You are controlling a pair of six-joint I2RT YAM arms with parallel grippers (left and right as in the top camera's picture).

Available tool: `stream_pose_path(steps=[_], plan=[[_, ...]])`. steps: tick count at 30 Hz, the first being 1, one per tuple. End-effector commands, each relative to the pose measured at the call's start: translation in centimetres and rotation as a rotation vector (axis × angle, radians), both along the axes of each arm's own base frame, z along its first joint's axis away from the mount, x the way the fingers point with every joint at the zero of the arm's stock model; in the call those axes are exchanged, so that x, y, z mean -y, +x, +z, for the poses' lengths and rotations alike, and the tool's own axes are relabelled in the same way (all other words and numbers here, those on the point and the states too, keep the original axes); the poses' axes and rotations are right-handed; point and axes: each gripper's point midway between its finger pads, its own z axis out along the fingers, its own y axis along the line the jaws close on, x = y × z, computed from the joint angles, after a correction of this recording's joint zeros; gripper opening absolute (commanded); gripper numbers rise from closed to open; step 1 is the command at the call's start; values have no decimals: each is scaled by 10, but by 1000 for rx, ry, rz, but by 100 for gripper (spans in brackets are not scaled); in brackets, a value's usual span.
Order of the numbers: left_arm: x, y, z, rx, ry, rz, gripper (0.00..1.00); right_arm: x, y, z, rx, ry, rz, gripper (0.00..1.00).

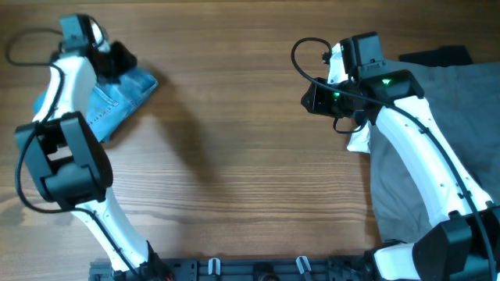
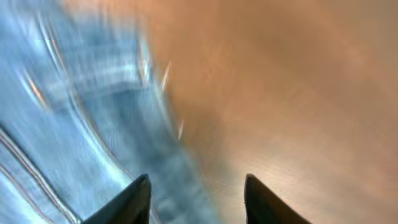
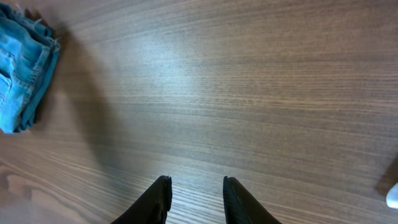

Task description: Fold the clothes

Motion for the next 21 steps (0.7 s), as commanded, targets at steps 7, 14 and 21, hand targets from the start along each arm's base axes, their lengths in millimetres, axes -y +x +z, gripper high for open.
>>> stream_pose_path(steps=[7, 14, 21], plan=[[-39, -133, 94, -331, 80, 160, 4, 0, -7, 7, 22, -12, 40, 40], [-54, -190, -94, -435, -34, 432, 4, 3, -5, 7, 34, -33, 48, 41], [-135, -102, -60, 154, 69, 520, 4, 0, 8, 14, 94, -16, 37, 43]])
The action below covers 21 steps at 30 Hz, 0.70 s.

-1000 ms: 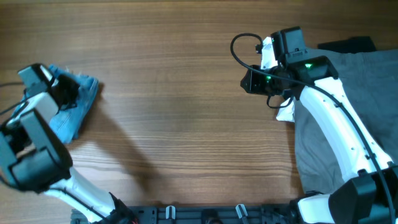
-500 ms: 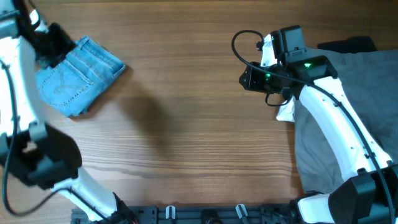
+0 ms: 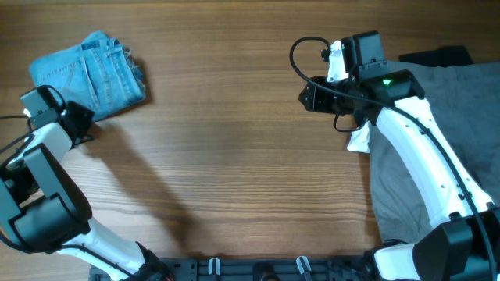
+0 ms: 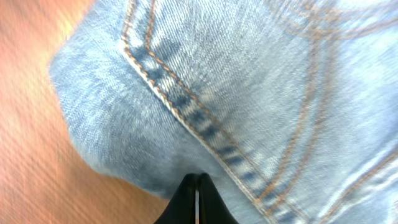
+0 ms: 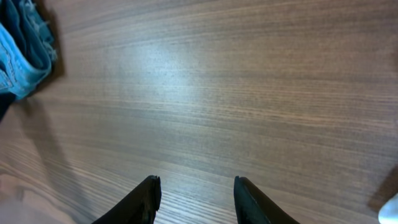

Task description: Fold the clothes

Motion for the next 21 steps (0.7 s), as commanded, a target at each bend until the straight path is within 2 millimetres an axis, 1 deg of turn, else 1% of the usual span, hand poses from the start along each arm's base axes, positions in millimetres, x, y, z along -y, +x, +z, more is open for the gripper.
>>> stream_pose_path(steps=[1, 2, 3, 4, 5, 6, 7, 8, 9, 10, 11, 12, 13, 14, 15, 16, 17, 18, 19, 21], plan=[[-9, 34, 25, 168, 59, -21, 4, 0, 1, 9, 30, 2, -9, 43], [-8, 45, 36, 215, 64, -44, 4, 0, 1, 9, 29, 3, -9, 43], [-9, 54, 48, 247, 60, -63, 22, 0, 0, 9, 28, 2, -9, 43], [-4, 61, 66, 274, 60, -145, 28, 0, 0, 9, 27, 3, -9, 43], [1, 65, 81, 291, 58, -202, 38, 0, 0, 9, 26, 6, -7, 43], [9, 63, 117, 311, 56, -283, 62, -3, -1, 12, 34, 11, 0, 43], [17, 52, 164, 323, 94, -336, 72, -6, -4, 26, 83, 9, 13, 46], [22, 44, 190, 334, 136, -368, 77, -7, -4, 35, 119, 0, 17, 47], [32, 31, 223, 349, 191, -412, 81, -8, -6, 52, 187, -11, 38, 50], [45, 12, 257, 368, 235, -436, 86, -9, -9, 69, 250, -17, 52, 52], [59, -8, 282, 390, 257, -442, 93, -13, -16, 94, 337, -3, 75, 54], [78, -31, 305, 413, 272, -466, 95, -14, -23, 117, 419, 6, 102, 56], [101, -50, 319, 431, 290, -534, 94, -15, -32, 136, 488, 9, 126, 57], [129, -73, 331, 445, 297, -607, 91, -12, -47, 162, 580, 11, 156, 64], [156, -100, 337, 439, 294, -658, 88, -7, -60, 181, 644, 13, 166, 72], [174, -121, 341, 439, 291, -686, 84, -3, -71, 195, 687, 20, 161, 93], [187, -137, 345, 448, 292, -705, 91, 1, -82, 205, 718, 27, 158, 100], [198, -153, 349, 460, 297, -721, 100, 4, -89, 210, 732, 31, 156, 100], [207, -170, 351, 468, 302, -729, 100, 8, -101, 214, 739, 33, 156, 100], [214, -186, 355, 488, 319, -728, 100, 11, -112, 211, 719, 33, 157, 100]])
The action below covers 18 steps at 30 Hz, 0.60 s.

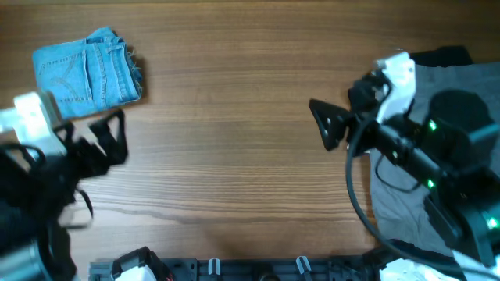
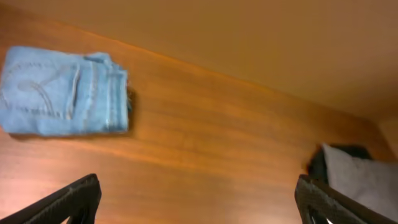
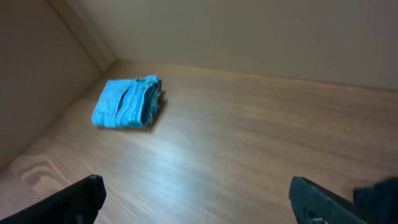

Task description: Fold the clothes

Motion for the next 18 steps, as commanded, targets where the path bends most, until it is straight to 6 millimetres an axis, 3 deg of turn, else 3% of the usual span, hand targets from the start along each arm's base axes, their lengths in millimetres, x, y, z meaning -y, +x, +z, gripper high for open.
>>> stream_pose_path(steps=[1, 4, 6, 8, 10, 12, 13, 14, 16, 18], plan=[[14, -22, 9, 59, 38, -34, 100, 4, -11, -4, -17, -24, 5, 100], [17, -29, 10, 68, 41, -34, 100, 1, -9, -13, -96, 23, -18, 100], [17, -29, 10, 68, 42, -34, 100, -2, -3, -21, -259, 201, -124, 100], [17, -29, 10, 68, 42, -34, 100, 3, 4, -40, -332, 178, -186, 100], [17, -29, 10, 68, 41, -34, 100, 10, 16, -45, -316, 138, -239, 100], [17, -29, 10, 68, 41, -34, 100, -4, 25, -25, -140, 64, -90, 100], [17, -29, 10, 68, 42, -34, 100, -17, 20, -1, 66, 9, 64, 100], [17, -29, 10, 68, 42, -34, 100, -18, 12, 13, 225, -25, 116, 100], [17, -29, 10, 68, 42, -34, 100, -7, -2, 8, 349, -60, 96, 100], [17, -29, 10, 68, 42, -34, 100, 13, -13, -26, 387, -74, 14, 100]])
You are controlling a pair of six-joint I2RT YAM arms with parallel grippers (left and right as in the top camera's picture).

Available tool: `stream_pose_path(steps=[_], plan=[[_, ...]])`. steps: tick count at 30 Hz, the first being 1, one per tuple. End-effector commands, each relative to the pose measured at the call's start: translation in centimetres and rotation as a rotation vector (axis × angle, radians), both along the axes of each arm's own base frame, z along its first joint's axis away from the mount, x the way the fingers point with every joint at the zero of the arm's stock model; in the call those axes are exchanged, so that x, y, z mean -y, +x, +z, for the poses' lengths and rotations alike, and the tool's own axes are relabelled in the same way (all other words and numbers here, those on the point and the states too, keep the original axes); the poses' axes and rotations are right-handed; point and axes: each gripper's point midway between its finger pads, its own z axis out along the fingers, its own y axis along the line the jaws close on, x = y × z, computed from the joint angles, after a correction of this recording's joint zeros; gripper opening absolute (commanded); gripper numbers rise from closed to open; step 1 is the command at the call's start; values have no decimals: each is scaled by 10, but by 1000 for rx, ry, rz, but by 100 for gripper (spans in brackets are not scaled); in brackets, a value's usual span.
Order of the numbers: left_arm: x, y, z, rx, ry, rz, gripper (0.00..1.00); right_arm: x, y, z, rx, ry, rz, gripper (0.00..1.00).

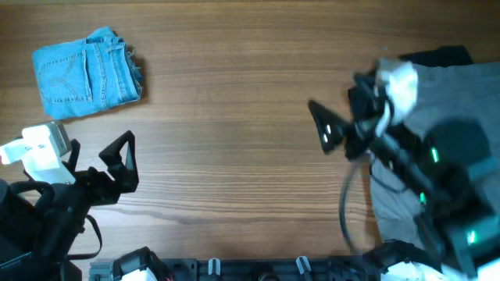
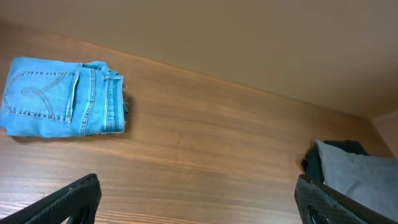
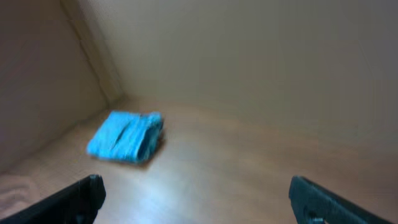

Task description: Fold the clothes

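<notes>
The folded blue jeans lie flat at the table's far left corner, also seen as jeans in the left wrist view and as a blurred blue bundle in the right wrist view. My left gripper hangs wide open near the front left, well short of the jeans, nothing between its fingers. My right gripper is wide open too, raised over the table's right half, beside a rumpled grey garment. The right arm is motion-blurred.
A dark garment lies at the far right under the grey one's far edge, seen too as a dark garment in the left wrist view. Bare wood table stretches between the jeans and the grey pile.
My left arm has drawn a little nearer the front edge, its gripper still wide open. My right arm has shifted and its camera points higher, now blurred. The jeans have not moved.
First my left gripper was open right at the jeans at the far left, the right one open over the middle. Then the left gripper was shut against the jeans' near edge. After that both arms stood pulled back and wide open, the jeans lying folded, as they do now.
</notes>
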Motion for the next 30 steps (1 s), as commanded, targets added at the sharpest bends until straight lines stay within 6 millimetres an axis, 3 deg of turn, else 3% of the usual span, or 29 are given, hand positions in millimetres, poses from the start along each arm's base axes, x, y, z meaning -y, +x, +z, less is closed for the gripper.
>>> stream_pose_path(steps=[1, 3, 7, 10, 26, 30], plan=[[3, -1, 1, 9, 13, -23, 100, 27, -17, -64, 86, -87, -89, 100], [3, -1, 1, 9, 13, -23, 100, 35, -29, -110, 144, -65, -108, 100], [3, -1, 1, 9, 13, -23, 100, 41, -45, -171, 203, -42, -117, 100], [3, -1, 1, 9, 13, -23, 100, 39, -36, -215, 154, -60, -116, 100], [9, -1, 0, 8, 16, -51, 100, 38, -33, -215, 189, -47, -122, 100], [6, -4, -10, -18, 78, -28, 100, 38, -33, -215, 189, -47, -122, 100]])
